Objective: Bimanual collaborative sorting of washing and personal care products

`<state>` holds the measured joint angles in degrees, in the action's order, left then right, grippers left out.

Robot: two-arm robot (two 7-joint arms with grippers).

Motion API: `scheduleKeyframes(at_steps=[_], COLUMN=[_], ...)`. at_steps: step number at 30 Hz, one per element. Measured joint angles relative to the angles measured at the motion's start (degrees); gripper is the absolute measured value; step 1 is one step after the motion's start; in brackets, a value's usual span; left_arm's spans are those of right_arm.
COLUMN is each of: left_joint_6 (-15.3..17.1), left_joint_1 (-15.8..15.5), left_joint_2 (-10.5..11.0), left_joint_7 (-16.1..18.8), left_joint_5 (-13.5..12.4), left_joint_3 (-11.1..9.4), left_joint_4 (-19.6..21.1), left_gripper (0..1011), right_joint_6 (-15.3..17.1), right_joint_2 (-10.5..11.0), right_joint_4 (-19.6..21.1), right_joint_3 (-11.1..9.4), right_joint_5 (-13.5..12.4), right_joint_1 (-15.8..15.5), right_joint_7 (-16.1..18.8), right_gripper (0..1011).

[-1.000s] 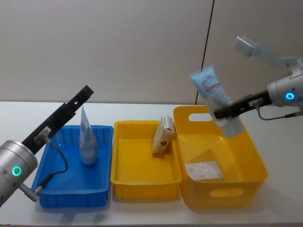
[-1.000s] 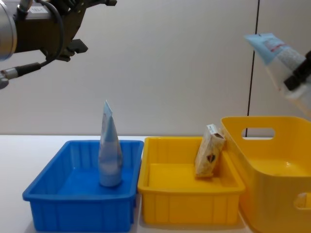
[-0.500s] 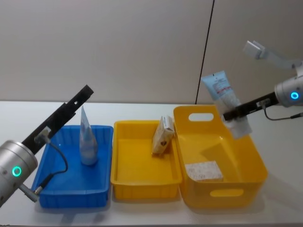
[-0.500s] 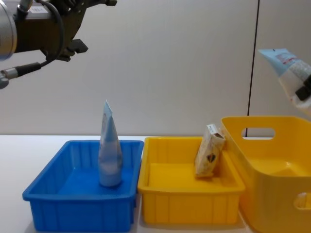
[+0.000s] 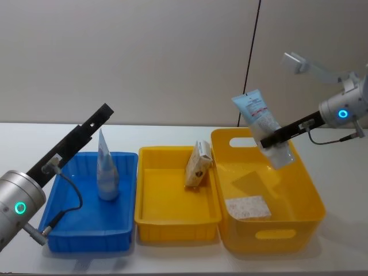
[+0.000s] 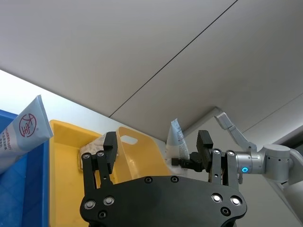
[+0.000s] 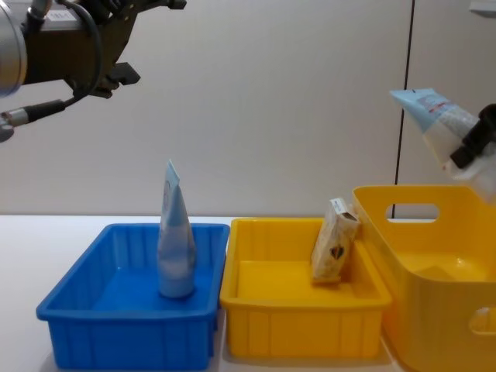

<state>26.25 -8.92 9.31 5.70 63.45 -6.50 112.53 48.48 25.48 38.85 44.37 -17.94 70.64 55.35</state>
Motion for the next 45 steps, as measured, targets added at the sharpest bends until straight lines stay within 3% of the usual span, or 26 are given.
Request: scheduleKeyframes(at_steps=[11, 15, 21, 25, 26, 33, 39, 45], left_joint_6=[0.0, 0.0, 0.0, 0.0, 0.0, 0.0, 0.0, 0.0], left_joint_1=[0.0, 0.0, 0.0, 0.0, 0.0, 0.0, 0.0, 0.0], left_joint_2=[0.0, 0.0, 0.0, 0.0, 0.0, 0.0, 0.0, 0.0], left_joint_7=[0.0, 0.0, 0.0, 0.0, 0.0, 0.0, 0.0, 0.0], left_joint_5=[0.0, 0.0, 0.0, 0.0, 0.0, 0.0, 0.0, 0.0], left_joint_3=[0.0, 0.0, 0.0, 0.0, 0.0, 0.0, 0.0, 0.0], left_joint_4=[0.0, 0.0, 0.0, 0.0, 0.0, 0.0, 0.0, 0.0], left_gripper=[1001, 1001, 1001, 1001, 1001, 1001, 1001, 1001], right_joint_6=[1.9, 2.4, 2.9, 3.0, 3.1, 3.3, 3.4, 3.5], right_joint_2=[-0.3, -0.4, -0.4, -0.4, -0.4, -0.4, -0.4, -0.4], right_joint_4=[1.2, 1.7, 2.1, 2.2, 2.3, 2.5, 2.6, 2.6], right_joint_3=[1.1, 1.3, 1.5, 1.6, 1.6, 1.7, 1.7, 1.7], right_joint_5=[1.1, 1.2, 1.4, 1.5, 1.5, 1.6, 1.6, 1.7], right_joint_1=[0.2, 0.2, 0.2, 0.2, 0.2, 0.1, 0.1, 0.1], right_joint_7=[-0.7, -0.9, -1.2, -1.3, -1.3, -1.5, -1.5, -1.6], right_gripper=[164, 236, 494, 567, 639, 875, 997, 1002])
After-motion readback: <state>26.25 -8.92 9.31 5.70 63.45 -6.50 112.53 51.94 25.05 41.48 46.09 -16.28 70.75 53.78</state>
